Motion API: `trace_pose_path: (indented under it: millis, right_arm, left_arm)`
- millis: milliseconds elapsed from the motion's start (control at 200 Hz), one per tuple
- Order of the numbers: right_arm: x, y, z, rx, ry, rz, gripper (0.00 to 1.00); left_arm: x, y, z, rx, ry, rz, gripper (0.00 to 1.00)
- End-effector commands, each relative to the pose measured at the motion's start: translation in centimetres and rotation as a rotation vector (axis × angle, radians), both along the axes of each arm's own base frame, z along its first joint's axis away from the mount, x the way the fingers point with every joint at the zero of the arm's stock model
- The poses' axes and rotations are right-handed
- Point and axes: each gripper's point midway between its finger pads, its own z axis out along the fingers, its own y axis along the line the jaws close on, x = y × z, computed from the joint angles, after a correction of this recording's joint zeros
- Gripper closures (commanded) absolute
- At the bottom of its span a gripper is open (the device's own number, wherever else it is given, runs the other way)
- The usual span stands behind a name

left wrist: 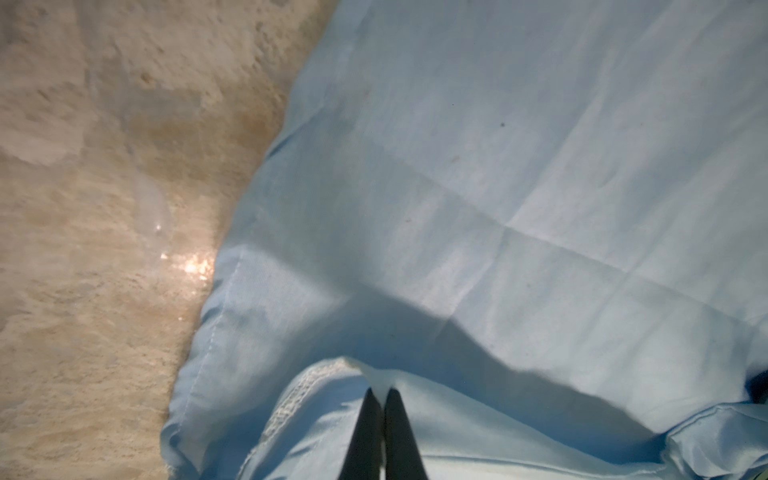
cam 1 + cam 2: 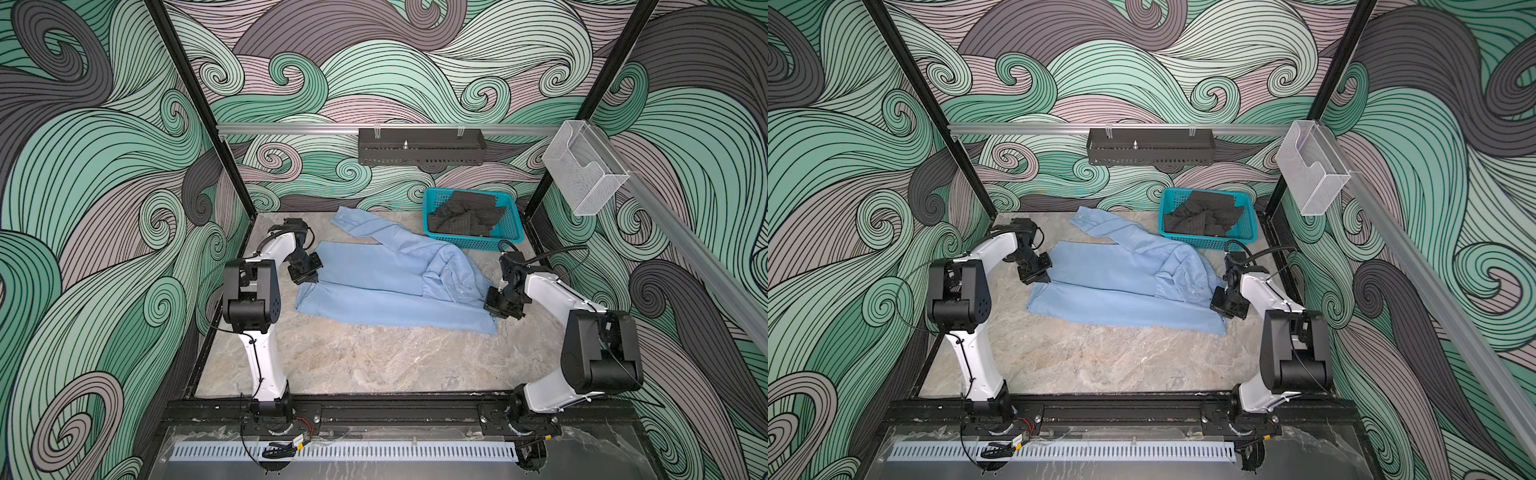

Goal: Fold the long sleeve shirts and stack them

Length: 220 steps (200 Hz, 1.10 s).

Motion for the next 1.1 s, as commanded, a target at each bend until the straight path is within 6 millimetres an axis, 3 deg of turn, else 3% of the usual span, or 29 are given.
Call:
trace_pose_path:
  millis: [0,20,55,115,150,205,270,360,466,546,701,831,976,1096]
  right_arm:
    - [0.6,-0.4,0.3,-0.009,-0.023,0.013,1.00]
    - [0.8,0.1,0.4,0.016,-0.035,0.020,1.00]
    - [1.0,1.0,0.7,0.056,-0.051,0.035,0.89]
    - [1.2,2.0,1.6,0.076,-0.069,0.057,0.62]
    - [1.2,2.3,2.0,0.071,-0.074,0.069,0.52]
    - [1.1,2.4,2.7,0.049,-0.075,0.073,0.42]
    - [1.2,2.5,3.4,0.031,-0.087,0.074,0.37]
    - [1.6,3.3,3.4,0.043,-0.097,0.077,0.37]
    - [1.6,4.4,1.9,0.074,-0.041,0.086,0.42]
    - [1.5,5.0,0.5,0.100,0.011,0.077,0.47]
    - [0.8,5.4,-1.3,0.124,0.072,0.055,0.49]
    - [-0.7,5.3,-2.3,0.129,0.127,0.023,0.49]
    - [-3.1,4.7,-2.7,0.096,0.220,-0.014,0.49]
    - [-5.6,4.4,-3.1,0.087,0.293,-0.017,0.49]
  left_arm:
    - [0.3,1.1,-0.1,0.046,0.012,-0.005,1.00]
    - [0.3,0.9,0.0,0.034,0.010,-0.008,1.00]
    - [0.4,0.5,0.4,0.012,0.000,-0.004,0.97]
    - [0.3,0.3,1.7,0.001,-0.029,0.006,0.67]
    - [0.2,0.4,2.9,0.002,-0.055,0.014,0.57]
    - [0.0,0.0,4.9,-0.012,-0.106,0.018,0.48]
    - [-0.3,-0.9,6.4,-0.049,-0.153,0.015,0.43]
    - [-1.1,-2.9,5.6,-0.121,-0.135,0.018,0.40]
    - [-2.2,-5.2,1.8,-0.201,-0.034,0.040,0.48]
    - [-3.1,-5.8,-1.0,-0.233,0.043,0.076,0.55]
    - [-5.3,-4.6,-3.9,-0.213,0.143,0.127,0.56]
    - [-8.8,-2.7,-5.0,-0.156,0.243,0.159,0.55]
    - [-12.8,-1.5,-5.0,-0.168,0.295,0.191,0.55]
    - [-14.9,-0.6,-3.9,-0.174,0.295,0.202,0.54]
